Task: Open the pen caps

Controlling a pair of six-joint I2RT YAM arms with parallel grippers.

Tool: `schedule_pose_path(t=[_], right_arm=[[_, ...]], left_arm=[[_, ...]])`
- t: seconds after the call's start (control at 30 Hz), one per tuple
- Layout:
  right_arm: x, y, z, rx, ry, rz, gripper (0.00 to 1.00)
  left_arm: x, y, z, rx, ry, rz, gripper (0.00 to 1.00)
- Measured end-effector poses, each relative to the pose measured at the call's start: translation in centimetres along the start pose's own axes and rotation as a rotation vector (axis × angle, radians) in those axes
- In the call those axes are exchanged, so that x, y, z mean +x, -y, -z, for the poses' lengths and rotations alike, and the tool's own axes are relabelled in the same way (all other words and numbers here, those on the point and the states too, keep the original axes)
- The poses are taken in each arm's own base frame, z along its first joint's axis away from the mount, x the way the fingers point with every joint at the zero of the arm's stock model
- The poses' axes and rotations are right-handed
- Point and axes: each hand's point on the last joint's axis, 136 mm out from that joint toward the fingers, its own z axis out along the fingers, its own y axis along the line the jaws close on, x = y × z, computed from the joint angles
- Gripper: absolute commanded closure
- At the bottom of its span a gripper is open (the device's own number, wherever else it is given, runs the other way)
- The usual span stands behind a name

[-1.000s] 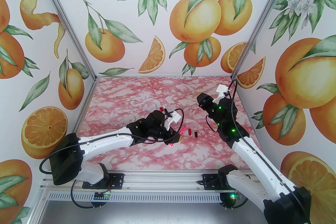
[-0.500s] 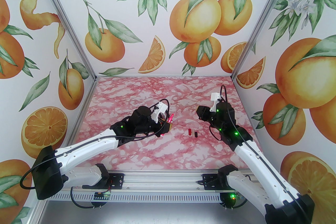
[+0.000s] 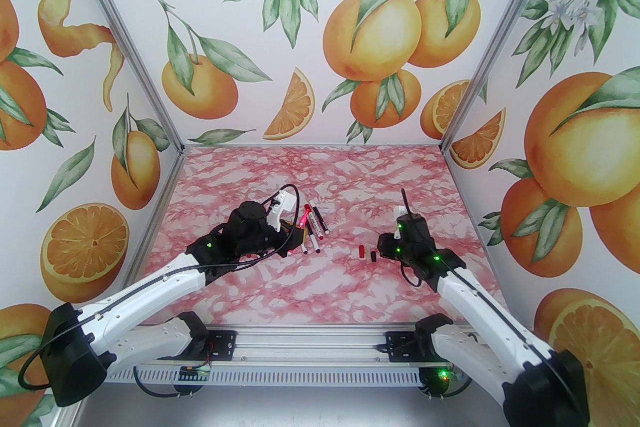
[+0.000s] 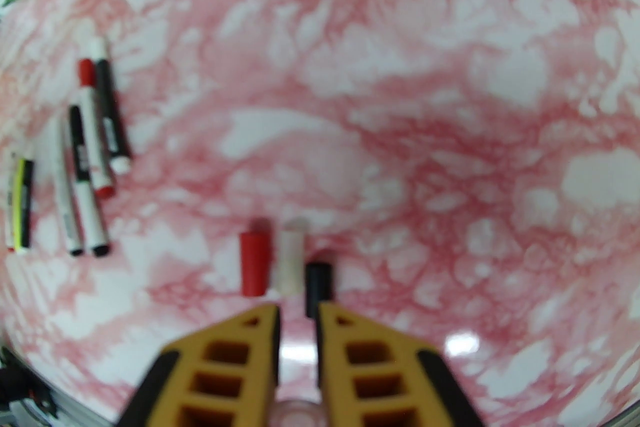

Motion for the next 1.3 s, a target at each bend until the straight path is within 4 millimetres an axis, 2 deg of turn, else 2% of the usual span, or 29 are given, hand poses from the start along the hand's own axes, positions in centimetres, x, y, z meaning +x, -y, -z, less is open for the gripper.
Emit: schedule_pose_path(t=[0.27, 0.63, 1.3], right_arm=[[1.0, 0.6, -2.5, 0.032, -0.058, -0.007, 0.85], [1.7, 1.6, -4.7, 0.092, -0.099, -0.013, 0.84], [1.9, 2.6, -5.9, 0.158, -0.132, -0.025, 0.78]], left_arm=[[0.9, -0.3, -0.1, -0.003, -0.027, 0.006, 0.98], [1.5, -0.4, -0.7, 0.001, -0.051, 0.012, 0.98], [1.8, -0.3, -1.0, 0.016, -0.068, 0.022, 0.98]])
